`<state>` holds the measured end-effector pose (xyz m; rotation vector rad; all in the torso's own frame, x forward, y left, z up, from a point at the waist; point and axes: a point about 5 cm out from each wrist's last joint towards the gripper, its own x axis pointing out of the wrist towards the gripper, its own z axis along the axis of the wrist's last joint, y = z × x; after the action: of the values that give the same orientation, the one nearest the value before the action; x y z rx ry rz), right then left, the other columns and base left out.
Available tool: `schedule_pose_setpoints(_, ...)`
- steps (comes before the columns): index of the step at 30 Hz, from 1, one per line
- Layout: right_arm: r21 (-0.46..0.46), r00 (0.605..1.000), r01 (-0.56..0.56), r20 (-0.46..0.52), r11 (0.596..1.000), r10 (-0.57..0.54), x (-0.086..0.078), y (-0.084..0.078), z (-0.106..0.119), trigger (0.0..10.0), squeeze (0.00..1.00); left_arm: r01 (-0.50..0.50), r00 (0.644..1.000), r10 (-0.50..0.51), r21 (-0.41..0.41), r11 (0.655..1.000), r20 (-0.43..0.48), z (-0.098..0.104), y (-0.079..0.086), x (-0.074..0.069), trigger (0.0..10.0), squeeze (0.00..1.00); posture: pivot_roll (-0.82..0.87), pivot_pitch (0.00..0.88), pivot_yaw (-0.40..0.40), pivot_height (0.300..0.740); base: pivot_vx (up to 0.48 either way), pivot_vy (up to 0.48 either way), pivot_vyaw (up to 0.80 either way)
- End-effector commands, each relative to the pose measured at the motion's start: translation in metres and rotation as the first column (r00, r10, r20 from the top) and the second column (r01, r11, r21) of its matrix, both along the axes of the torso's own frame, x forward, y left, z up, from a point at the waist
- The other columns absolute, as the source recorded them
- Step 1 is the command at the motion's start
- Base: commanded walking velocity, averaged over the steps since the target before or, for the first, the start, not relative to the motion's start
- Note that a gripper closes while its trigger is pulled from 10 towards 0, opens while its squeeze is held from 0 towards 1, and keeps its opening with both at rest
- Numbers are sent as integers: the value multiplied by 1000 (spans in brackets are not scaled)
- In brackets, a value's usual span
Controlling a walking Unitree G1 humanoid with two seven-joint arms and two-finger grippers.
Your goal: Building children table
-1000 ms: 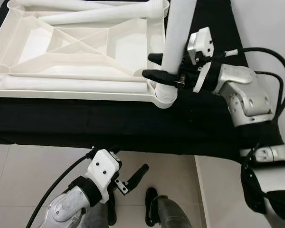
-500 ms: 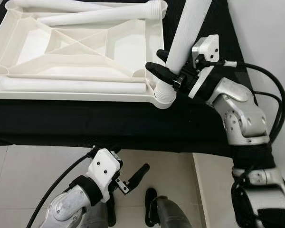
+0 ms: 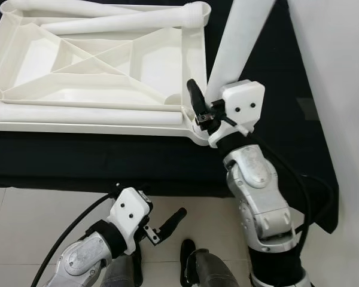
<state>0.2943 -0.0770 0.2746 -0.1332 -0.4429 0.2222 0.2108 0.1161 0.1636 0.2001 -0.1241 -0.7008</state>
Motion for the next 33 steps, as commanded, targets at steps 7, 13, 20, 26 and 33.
schedule_pose_setpoints(7, -87, 902, 136, -401, 987, -159, 25, -16, -73, 10000, 0, -8, 1000, 7, -21, 1000, -20, 1, 5, 0, 10000, 0, 56, 436, -40, 740, 0, 0, 0)
schedule_pose_setpoints(13, -74, 885, 173, -426, 982, -188, 27, -19, -76, 10000, 0, -7, 1000, 7, -39, 999, 0, 12, 7, 3, 10000, 0, 68, 434, -36, 740, 0, 0, 0)
schedule_pose_setpoints(20, -59, 878, 164, -447, 985, -173, 29, -19, -78, 10000, 0, 7, 1000, -7, -43, 999, 12, 16, 5, 1, 10000, 0, 68, 434, -35, 740, 0, 0, 0)
schedule_pose_setpoints(26, -39, 882, 157, -444, 987, -158, 32, -23, -74, 10000, 0, 50, 999, -48, -68, 996, 19, 25, 0, -2, 10000, 0, 63, 436, -41, 740, 0, 0, 0)
schedule_pose_setpoints(33, -31, 902, 148, -405, 989, -148, 36, -28, -67, 10000, 1000, 78, 996, -74, -107, 991, 41, 38, -5, -4, 10000, 0, 63, 430, -46, 740, 0, 0, 0)
